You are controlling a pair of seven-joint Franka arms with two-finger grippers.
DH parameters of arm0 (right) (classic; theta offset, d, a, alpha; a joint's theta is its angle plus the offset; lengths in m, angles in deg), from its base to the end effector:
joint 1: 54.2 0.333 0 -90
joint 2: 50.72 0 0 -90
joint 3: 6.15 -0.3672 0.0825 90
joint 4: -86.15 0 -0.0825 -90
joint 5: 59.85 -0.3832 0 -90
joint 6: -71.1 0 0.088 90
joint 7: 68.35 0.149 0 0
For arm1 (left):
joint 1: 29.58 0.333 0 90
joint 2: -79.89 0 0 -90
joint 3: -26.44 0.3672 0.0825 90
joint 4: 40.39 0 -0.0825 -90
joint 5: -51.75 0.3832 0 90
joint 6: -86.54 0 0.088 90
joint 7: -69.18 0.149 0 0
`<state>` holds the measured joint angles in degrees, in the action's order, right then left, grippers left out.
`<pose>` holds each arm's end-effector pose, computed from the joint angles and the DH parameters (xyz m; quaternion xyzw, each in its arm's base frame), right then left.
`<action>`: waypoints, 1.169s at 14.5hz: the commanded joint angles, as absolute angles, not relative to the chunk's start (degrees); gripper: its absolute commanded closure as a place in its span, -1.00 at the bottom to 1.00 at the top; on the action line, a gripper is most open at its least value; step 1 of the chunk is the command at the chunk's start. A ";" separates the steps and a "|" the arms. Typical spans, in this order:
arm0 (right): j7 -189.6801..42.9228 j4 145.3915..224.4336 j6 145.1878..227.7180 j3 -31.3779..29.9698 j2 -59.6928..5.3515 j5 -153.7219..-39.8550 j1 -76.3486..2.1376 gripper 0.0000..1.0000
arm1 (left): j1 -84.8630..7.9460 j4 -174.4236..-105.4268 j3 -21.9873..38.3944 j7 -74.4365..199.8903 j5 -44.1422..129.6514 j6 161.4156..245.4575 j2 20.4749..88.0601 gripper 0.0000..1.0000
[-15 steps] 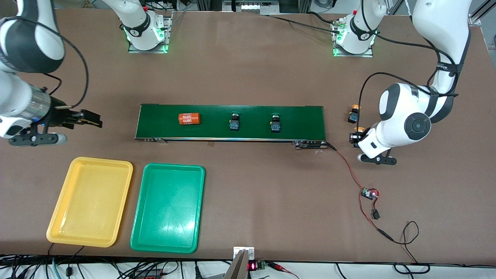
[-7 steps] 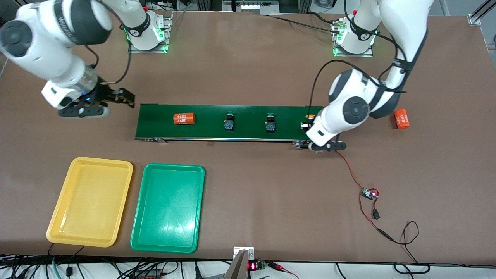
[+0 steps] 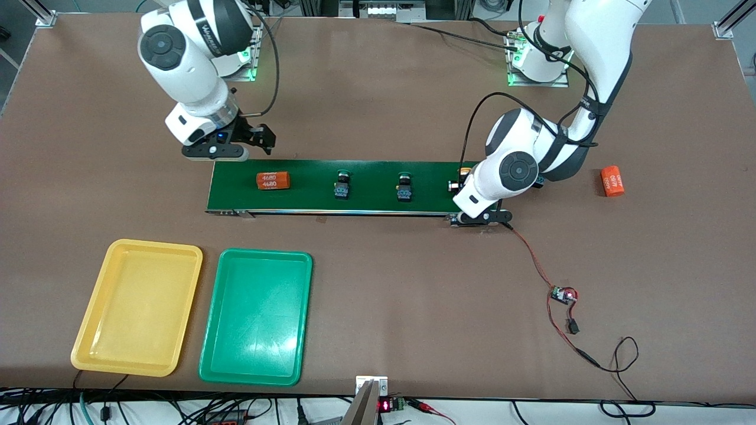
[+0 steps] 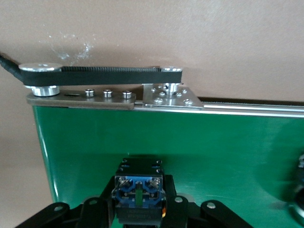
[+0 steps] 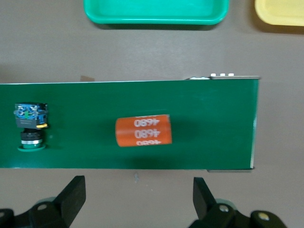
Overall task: Sort buttons by color to trays
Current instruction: 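Grasp a green button with the right gripper while the left gripper grasps the cylinder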
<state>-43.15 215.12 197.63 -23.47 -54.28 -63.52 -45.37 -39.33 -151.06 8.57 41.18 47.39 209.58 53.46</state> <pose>0.4562 0.2299 0.4012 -0.9998 0.0108 -0.0005 0.0187 0.5410 -0.2817 0.2482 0.9881 0.0349 -0.1457 0.0350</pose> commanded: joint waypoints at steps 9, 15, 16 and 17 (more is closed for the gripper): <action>-28.71 211.23 206.97 -25.05 -40.27 -56.87 -40.05 -1.00 | -29.06 -151.48 15.42 61.57 49.02 205.72 64.86 -1.00; -26.78 206.13 207.41 -24.87 -35.79 -53.26 -39.71 -1.00 | -26.51 -157.18 29.95 74.35 49.81 200.87 65.12 -1.00; -26.77 206.12 207.85 -24.87 -35.43 -53.18 -39.09 -1.00 | -26.42 -158.94 31.61 74.62 50.42 203.23 64.95 -1.00; -26.69 206.12 208.38 -24.87 -34.91 -53.18 -39.00 -1.00 | -26.51 -161.91 34.06 74.80 51.39 206.39 64.95 -1.00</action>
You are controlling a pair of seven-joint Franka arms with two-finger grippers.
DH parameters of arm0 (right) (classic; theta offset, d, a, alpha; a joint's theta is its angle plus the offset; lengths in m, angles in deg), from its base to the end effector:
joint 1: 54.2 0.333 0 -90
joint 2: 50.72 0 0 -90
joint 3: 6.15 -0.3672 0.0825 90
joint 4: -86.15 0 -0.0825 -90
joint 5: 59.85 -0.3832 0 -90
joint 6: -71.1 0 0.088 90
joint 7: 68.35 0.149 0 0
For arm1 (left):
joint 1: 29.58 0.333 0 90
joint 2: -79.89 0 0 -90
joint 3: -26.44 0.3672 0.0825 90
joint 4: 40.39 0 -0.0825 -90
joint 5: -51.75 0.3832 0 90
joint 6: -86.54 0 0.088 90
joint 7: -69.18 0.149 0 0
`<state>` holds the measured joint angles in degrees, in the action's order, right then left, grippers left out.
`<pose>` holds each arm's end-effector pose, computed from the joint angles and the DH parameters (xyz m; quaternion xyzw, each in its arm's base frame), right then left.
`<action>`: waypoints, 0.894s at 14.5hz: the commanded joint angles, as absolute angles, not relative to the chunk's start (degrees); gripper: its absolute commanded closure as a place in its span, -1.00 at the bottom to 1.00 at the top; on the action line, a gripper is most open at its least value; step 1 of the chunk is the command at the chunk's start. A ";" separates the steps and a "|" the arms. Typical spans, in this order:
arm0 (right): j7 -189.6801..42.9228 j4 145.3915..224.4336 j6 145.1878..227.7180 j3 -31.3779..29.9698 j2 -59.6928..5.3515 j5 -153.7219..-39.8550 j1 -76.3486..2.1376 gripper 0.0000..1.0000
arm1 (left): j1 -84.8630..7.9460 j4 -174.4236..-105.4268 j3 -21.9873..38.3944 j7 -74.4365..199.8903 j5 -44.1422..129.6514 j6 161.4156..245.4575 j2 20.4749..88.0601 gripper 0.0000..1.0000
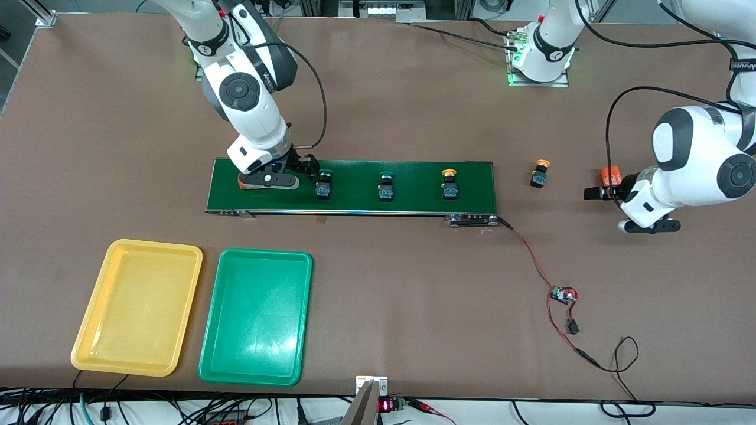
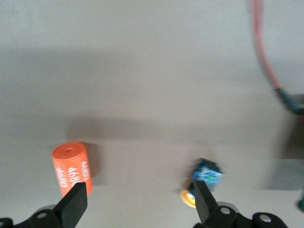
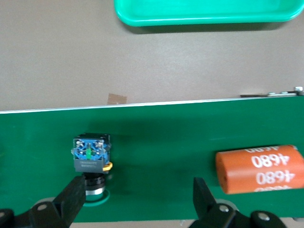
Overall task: Sort buttons by color to trays
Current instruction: 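Grasp a green button with the right gripper while the left gripper grasps the cylinder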
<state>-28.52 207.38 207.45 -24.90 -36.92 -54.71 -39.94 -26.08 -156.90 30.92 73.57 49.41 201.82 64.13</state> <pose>0.4977 0.3144 0.3173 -0.9993 0.0327 -0.0112 0.0166 0.5541 0.0727 0.2995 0.9882 0.0424 -0.1456 0.0221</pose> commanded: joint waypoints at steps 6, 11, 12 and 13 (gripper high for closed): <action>-26.77 206.12 210.49 -24.87 -32.97 -53.18 -39.00 -1.00 | -26.24 -172.04 38.30 80.85 53.06 219.14 63.28 -0.98; -26.77 206.12 212.51 -24.70 -31.66 -53.09 -39.00 -1.00 | -26.24 -173.10 39.98 86.40 53.06 225.49 60.12 -0.58; -26.77 206.12 213.47 -24.61 -31.22 -53.00 -39.00 -1.00 | -26.16 -173.10 40.06 86.49 53.06 225.49 59.68 -0.46; -26.77 206.12 214.44 -24.26 -30.60 -52.48 -39.00 -1.00 | -25.90 -173.10 40.15 86.49 53.06 225.49 59.15 -0.31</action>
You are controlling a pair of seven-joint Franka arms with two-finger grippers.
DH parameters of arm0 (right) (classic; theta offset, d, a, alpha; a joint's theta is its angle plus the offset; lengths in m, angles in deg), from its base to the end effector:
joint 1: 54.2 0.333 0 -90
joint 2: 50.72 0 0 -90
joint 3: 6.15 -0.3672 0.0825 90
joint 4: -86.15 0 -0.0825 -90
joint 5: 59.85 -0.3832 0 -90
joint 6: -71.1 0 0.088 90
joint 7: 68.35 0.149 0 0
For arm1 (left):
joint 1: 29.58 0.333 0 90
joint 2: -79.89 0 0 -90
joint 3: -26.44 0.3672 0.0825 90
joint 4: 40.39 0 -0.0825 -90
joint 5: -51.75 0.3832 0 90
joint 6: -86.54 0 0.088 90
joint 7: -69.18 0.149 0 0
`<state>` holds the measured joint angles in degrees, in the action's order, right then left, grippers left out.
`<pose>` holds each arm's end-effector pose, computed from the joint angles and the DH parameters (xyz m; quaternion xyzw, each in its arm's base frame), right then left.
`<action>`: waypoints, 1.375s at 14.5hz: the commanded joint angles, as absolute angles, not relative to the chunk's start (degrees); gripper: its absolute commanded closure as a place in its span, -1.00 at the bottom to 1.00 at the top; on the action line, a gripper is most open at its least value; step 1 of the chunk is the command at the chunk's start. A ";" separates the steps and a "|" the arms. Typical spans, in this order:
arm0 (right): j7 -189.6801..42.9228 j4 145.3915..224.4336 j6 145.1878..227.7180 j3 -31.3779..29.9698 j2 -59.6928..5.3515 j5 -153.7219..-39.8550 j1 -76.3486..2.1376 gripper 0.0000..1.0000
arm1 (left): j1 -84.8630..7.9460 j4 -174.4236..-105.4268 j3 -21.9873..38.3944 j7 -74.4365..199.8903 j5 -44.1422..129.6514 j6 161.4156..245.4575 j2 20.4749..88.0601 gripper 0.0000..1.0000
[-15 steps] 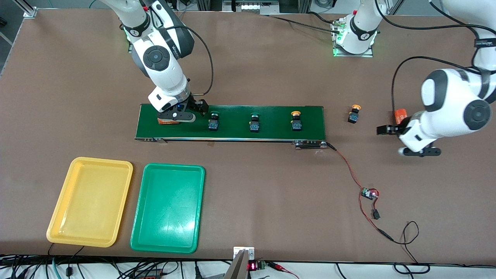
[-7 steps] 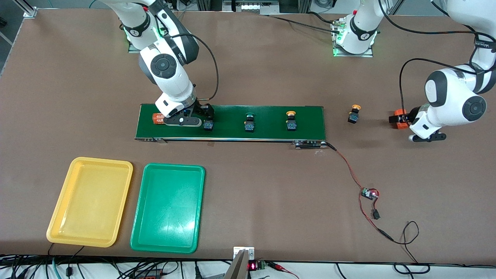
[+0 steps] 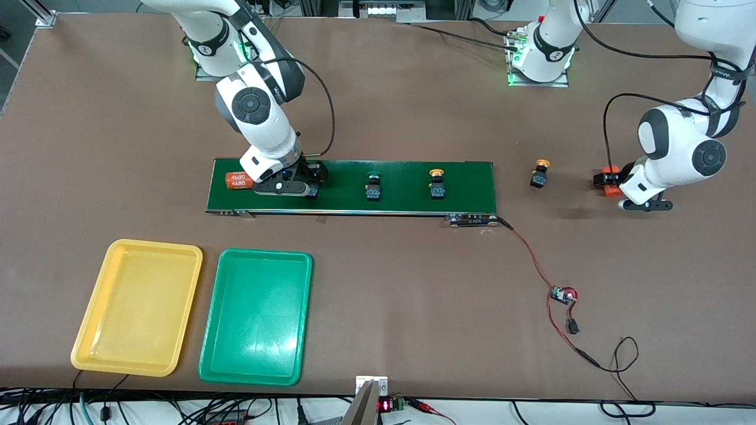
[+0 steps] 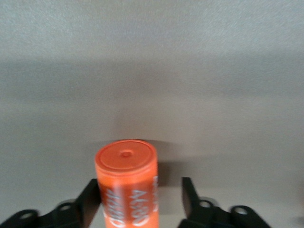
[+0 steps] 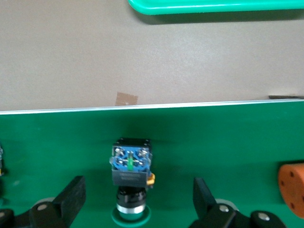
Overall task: Sort buttons by color to trays
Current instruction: 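Grasp a green button with the right gripper while the left gripper grasps the cylinder, then drop the button into the green tray while the left gripper places the cylinder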
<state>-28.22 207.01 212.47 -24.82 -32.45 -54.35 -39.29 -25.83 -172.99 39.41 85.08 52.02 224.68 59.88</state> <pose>0.5046 0.3270 0.2841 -0.9990 0.0296 -0.0121 0.0328 0.4794 0.1491 0.1858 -0.9918 -0.0033 0.1280 0.0045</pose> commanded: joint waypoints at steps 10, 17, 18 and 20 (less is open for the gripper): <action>-27.21 206.12 216.20 -21.45 -28.31 -49.92 -37.68 0.10 | -29.40 -156.44 32.53 86.49 53.06 201.36 62.75 0.43; -28.97 198.15 208.40 -17.94 -29.28 -50.10 -38.03 0.81 | -30.55 -150.25 18.11 92.43 52.98 199.04 62.75 0.36; -30.45 195.69 206.55 -17.06 -29.28 -50.10 -38.21 0.81 | -30.64 -150.43 16.70 95.95 52.98 199.12 62.75 0.38; -36.32 190.33 205.57 -14.34 -28.23 -50.62 -39.08 0.81 | -30.64 -150.43 12.75 102.46 53.24 200.17 62.31 0.39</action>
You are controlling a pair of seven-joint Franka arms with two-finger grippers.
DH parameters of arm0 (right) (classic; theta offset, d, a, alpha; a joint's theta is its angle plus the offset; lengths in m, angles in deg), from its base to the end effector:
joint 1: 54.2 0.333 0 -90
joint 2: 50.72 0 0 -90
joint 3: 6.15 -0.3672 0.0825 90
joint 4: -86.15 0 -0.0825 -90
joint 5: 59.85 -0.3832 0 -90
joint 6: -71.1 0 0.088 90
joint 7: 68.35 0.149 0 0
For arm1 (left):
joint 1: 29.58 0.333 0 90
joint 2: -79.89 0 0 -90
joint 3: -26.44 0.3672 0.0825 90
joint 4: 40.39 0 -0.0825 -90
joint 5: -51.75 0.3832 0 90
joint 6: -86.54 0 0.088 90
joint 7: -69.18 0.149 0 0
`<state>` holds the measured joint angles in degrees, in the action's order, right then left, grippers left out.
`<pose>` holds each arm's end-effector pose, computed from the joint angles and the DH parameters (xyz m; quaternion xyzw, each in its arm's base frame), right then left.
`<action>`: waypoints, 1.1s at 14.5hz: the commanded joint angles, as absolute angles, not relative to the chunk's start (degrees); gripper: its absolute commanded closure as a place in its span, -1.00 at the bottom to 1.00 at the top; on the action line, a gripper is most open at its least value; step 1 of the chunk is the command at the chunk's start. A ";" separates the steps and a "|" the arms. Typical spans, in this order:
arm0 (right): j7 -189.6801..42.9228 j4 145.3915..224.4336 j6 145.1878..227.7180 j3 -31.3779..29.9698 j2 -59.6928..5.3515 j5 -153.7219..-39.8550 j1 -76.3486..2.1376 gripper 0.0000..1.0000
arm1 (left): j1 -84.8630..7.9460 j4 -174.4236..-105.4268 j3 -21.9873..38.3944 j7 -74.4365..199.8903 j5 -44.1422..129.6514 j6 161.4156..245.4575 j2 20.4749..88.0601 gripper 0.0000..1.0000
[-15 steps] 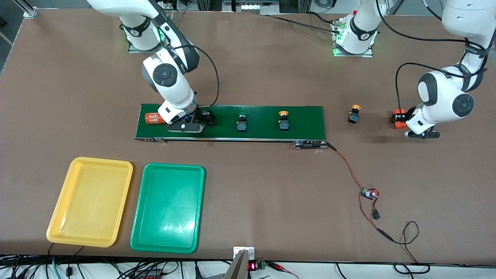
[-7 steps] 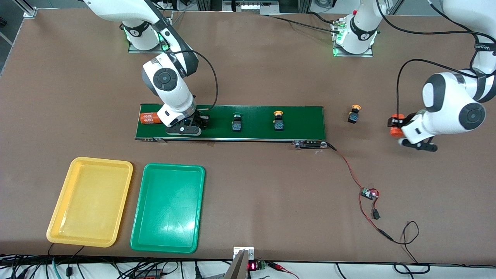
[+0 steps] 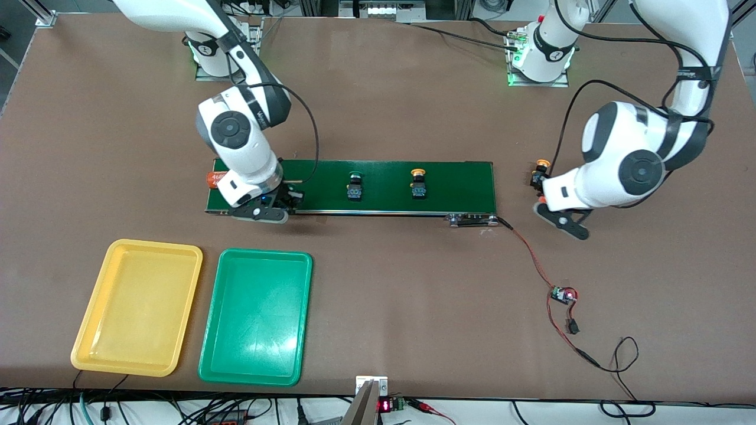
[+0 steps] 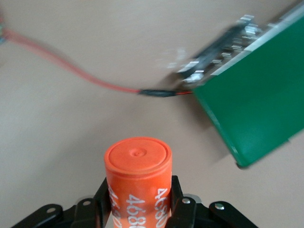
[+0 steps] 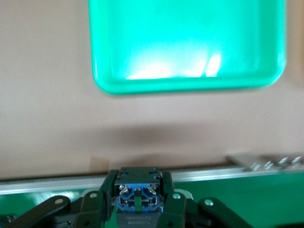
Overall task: Sort buttons by color to trays
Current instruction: 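Drop the button into the green tray while the left gripper places the cylinder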
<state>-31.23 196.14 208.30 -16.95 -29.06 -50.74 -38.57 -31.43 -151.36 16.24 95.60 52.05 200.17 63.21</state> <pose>0.5930 0.2801 0.3150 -0.9973 0.0460 -0.0571 0.0086 0.5755 -0.1181 0.3290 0.9369 -0.3277 -0.1159 0.0382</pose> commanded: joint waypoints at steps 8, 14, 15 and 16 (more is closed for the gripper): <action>-45.58 168.87 215.92 -10.81 -9.35 -51.68 -41.54 0.80 | -35.82 -150.87 7.11 120.66 54.64 206.59 57.74 0.31; -48.31 167.11 233.85 -10.64 0.86 -51.07 -42.87 0.75 | -38.19 -152.44 4.64 122.18 60.44 211.24 55.81 0.37; -48.39 167.01 234.48 -10.64 1.30 -51.07 -42.87 0.67 | -38.63 -153.06 4.64 122.18 61.06 213.25 55.37 0.36; -48.22 167.01 234.48 -10.64 1.31 -51.07 -42.95 0.22 | -38.55 -153.93 4.64 122.26 61.06 214.75 55.28 0.28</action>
